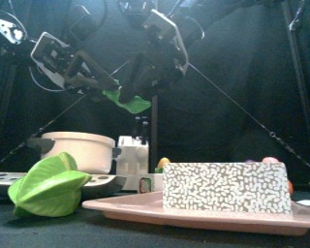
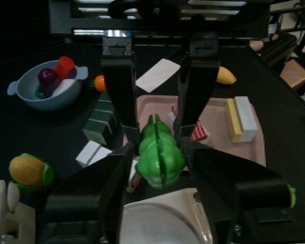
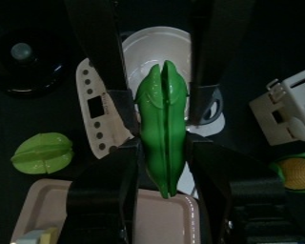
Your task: Hand over pea
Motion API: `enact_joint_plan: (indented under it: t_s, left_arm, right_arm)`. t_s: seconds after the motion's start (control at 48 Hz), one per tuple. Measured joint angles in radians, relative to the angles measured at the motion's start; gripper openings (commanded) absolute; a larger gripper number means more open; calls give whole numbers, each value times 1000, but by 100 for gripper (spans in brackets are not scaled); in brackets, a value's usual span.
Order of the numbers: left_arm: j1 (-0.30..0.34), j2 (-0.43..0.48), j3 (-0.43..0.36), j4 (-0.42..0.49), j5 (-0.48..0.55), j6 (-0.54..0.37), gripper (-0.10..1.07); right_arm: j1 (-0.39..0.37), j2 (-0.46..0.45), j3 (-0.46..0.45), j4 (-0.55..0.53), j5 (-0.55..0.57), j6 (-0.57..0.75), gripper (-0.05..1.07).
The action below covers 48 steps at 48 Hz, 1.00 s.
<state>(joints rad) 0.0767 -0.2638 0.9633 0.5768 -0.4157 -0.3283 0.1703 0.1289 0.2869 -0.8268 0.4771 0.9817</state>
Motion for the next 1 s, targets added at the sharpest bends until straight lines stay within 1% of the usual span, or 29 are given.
enact_joint_plan:
  t_s: [0.104, 0.208, 0.292, 0.458, 0.5, 0.604, 0.875, 1.0]
  left_arm:
    - [3, 0, 0, 2, 0, 0, 70]
    - [5, 0, 0, 2, 0, 0, 70]
    - [8, 0, 0, 2, 0, 0, 70]
    - [9, 0, 0, 2, 0, -3, 70]
    - [9, -2, 0, 0, 0, -5, 70]
    - [12, 0, 0, 0, 0, -5, 70]
    - [14, -8, 0, -2, 5, -5, 70]
    - [15, -8, 0, -9, 5, -5, 70]
  right_arm:
    - [-2, 2, 0, 0, 8, 3, 70]
    - [-5, 0, -2, 5, 21, 6, 70]
    - [-6, 0, -3, 12, 26, 6, 72]
    - [-11, 2, -5, 57, 31, 8, 89]
    - [-12, 2, -3, 58, 31, 8, 95]
    - [-12, 2, -5, 58, 34, 5, 104]
    - [-11, 2, -3, 34, 37, 0, 104]
    - [-12, 2, -2, 23, 57, 0, 104]
